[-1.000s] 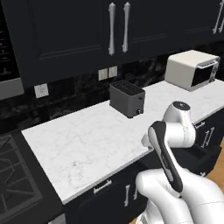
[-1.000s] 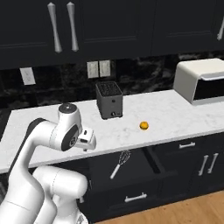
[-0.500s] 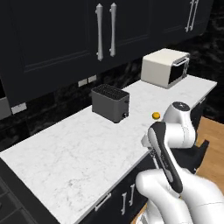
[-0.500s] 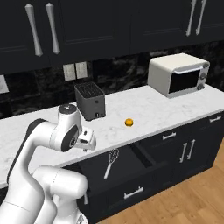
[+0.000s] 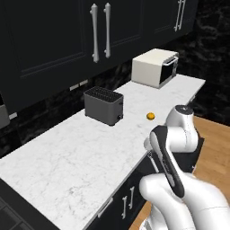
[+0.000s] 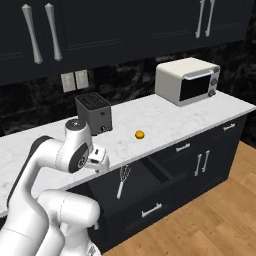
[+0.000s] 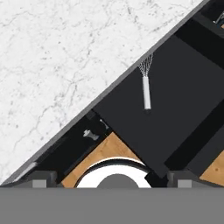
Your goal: Pick the whisk from the drawer and place it on the counter.
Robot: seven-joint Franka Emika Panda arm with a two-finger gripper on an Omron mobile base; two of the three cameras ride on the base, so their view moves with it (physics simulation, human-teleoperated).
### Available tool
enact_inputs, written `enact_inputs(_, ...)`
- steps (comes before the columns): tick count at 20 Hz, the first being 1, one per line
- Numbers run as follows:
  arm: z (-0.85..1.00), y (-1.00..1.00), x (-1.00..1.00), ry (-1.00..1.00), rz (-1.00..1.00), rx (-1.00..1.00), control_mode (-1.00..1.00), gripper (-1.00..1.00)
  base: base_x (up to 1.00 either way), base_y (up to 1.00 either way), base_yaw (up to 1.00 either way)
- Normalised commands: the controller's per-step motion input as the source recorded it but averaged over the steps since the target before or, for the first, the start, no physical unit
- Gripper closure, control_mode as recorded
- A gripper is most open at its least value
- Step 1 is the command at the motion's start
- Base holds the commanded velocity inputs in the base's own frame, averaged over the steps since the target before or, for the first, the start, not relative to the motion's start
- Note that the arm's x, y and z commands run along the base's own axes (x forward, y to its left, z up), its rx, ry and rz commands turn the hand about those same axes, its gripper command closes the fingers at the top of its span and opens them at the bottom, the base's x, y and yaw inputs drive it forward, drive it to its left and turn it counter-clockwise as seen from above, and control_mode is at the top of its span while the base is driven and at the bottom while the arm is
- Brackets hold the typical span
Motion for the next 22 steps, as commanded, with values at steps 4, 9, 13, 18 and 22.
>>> enact_inputs(4, -0.19, -0.86, 0.0, 0.02, 0.0, 0.06, -1.0, -1.0, 0.0, 0.0, 0.0)
enact_inputs(9, -0.3, -1.0, 0.0, 0.09, 0.0, 0.09, -1.0, -1.0, 0.0, 0.0, 0.0)
enact_inputs(13, -0.39, -0.95, 0.0, 0.1, 0.0, 0.03, -1.0, -1.0, 0.0, 0.0, 0.0)
enact_inputs(18, -0.42, -0.72, 0.25, 0.08, 0.0, 0.0, -1.0, -1.0, 0.0, 0.0, 0.0)
enact_inputs(22, -0.17, -0.07, 0.5, 0.01, 0.0, 0.0, -1.0, -1.0, 0.0, 0.0, 0.0)
